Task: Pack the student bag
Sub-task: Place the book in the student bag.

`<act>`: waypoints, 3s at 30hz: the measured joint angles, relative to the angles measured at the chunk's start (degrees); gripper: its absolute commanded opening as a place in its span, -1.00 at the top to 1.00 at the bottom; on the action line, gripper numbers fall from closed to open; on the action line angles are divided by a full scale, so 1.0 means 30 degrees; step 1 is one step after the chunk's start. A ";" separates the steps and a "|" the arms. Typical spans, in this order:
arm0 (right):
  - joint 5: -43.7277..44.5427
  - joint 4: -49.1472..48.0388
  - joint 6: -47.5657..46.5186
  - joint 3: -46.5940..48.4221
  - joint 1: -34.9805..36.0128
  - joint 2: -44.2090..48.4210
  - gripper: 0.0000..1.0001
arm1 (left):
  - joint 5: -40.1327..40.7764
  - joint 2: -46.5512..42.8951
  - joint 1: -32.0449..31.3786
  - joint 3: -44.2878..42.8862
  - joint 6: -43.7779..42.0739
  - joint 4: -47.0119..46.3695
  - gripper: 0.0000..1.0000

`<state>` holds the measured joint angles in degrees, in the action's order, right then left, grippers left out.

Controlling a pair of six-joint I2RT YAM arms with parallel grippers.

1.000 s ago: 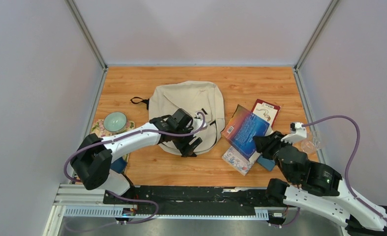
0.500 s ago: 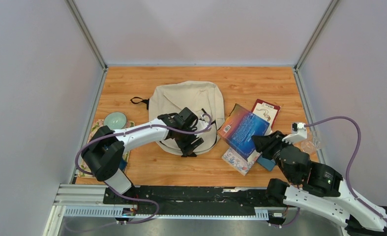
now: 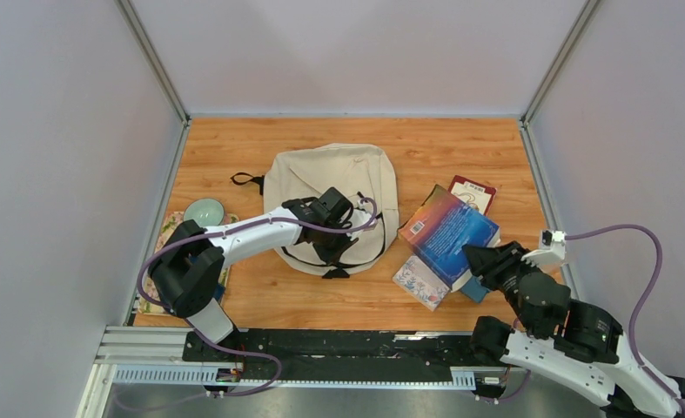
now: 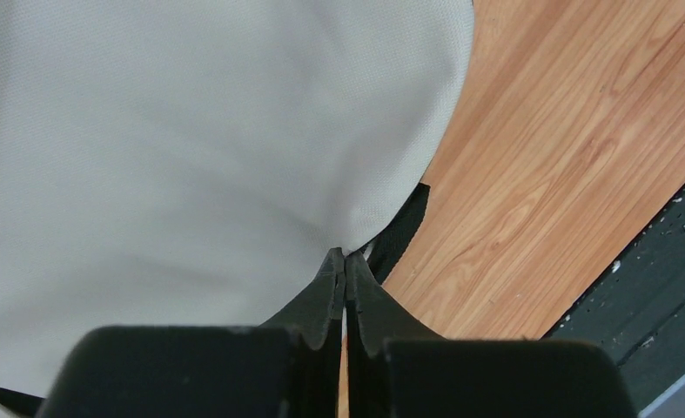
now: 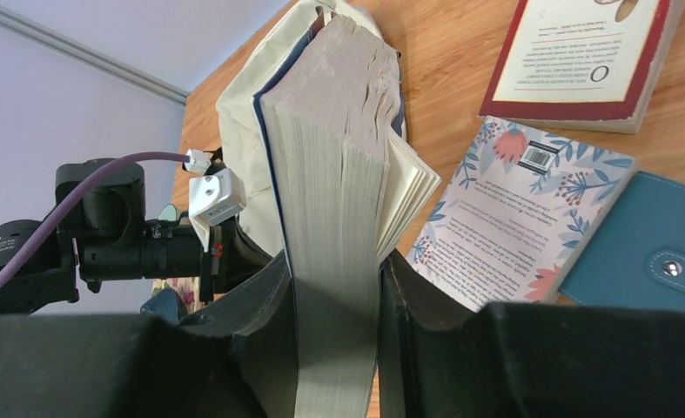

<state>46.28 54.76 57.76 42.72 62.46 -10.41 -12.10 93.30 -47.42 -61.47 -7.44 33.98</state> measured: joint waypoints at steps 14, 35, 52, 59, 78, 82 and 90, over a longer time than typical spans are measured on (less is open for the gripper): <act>-0.0240 0.1654 0.1574 -0.1027 0.0000 0.1137 1.00 | 0.1370 -0.1056 0.0131 -0.2229 0.2273 0.0226 1.00; -0.3439 -0.4976 0.7009 -0.7431 0.0000 0.0925 1.00 | 0.5042 -0.5246 0.0444 -0.1530 0.8342 -0.4167 1.00; -0.3082 -1.2152 1.1081 -0.7868 0.0000 -0.6324 1.00 | 0.3993 -0.6666 0.0044 -0.0350 0.9770 -0.6135 1.00; -0.2980 -1.4804 1.1839 -0.8196 -0.0466 -0.8757 1.00 | 0.3614 -0.6681 0.0007 -0.0350 1.0193 -0.6506 1.00; -0.6543 -2.6134 0.9071 -0.7912 -0.5311 -1.7668 1.00 | 0.1632 -0.6921 -0.0051 -0.0831 0.9668 -0.5530 1.00; -0.7155 -2.6687 0.8167 -0.7023 -0.5581 -1.9118 0.98 | 0.0678 -0.6921 -0.0044 -0.1202 0.9602 -0.5523 1.00; -0.8575 -3.0629 0.8961 -0.6958 -0.5486 -2.4210 0.09 | -0.0044 -0.6921 -0.0044 -0.0787 1.0032 -0.5719 1.00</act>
<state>20.56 -37.12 84.64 21.85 46.00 -83.05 -12.23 72.53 -47.55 -63.83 22.65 16.82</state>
